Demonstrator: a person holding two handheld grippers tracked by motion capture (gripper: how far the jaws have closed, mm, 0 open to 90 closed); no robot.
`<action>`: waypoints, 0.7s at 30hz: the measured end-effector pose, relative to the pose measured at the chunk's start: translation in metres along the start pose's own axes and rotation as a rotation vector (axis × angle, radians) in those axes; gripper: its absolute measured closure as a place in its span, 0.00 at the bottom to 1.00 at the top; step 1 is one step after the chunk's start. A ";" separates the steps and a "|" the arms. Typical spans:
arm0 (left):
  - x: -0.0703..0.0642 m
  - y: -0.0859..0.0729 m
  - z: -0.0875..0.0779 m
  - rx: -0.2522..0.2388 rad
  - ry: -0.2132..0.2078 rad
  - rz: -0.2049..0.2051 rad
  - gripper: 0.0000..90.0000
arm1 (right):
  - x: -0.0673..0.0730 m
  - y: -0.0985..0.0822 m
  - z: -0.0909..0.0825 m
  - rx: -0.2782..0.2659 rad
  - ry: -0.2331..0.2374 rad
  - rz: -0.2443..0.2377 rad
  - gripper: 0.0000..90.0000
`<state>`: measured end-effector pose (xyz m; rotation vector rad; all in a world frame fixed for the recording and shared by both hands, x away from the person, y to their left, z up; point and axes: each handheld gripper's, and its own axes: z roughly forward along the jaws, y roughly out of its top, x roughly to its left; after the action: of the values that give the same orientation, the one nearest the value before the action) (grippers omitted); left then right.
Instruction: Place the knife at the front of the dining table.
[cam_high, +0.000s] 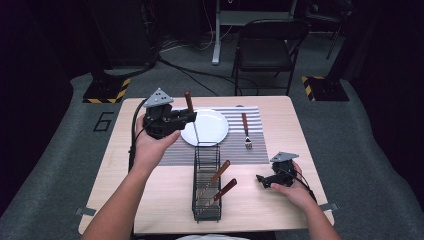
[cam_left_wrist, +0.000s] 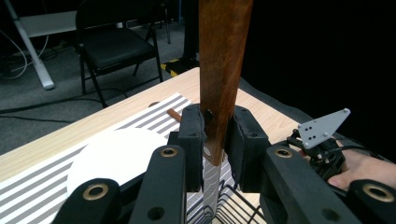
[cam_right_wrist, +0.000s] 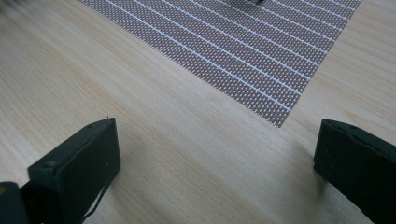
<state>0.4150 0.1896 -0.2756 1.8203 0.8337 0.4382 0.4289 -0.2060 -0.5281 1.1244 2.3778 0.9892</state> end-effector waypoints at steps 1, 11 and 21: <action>0.000 0.000 0.000 0.000 0.000 0.000 0.85 | 0.000 0.000 0.000 0.000 0.000 0.000 0.00; 0.016 -0.004 -0.005 0.011 0.041 -0.017 0.85 | 0.000 0.000 0.000 0.000 0.000 0.000 0.00; 0.035 -0.021 0.002 0.044 0.115 -0.035 0.85 | 0.000 0.000 0.000 0.000 0.000 0.000 0.00</action>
<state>0.4334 0.2183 -0.2982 1.8310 0.9591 0.5093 0.4289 -0.2060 -0.5281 1.1242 2.3778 0.9892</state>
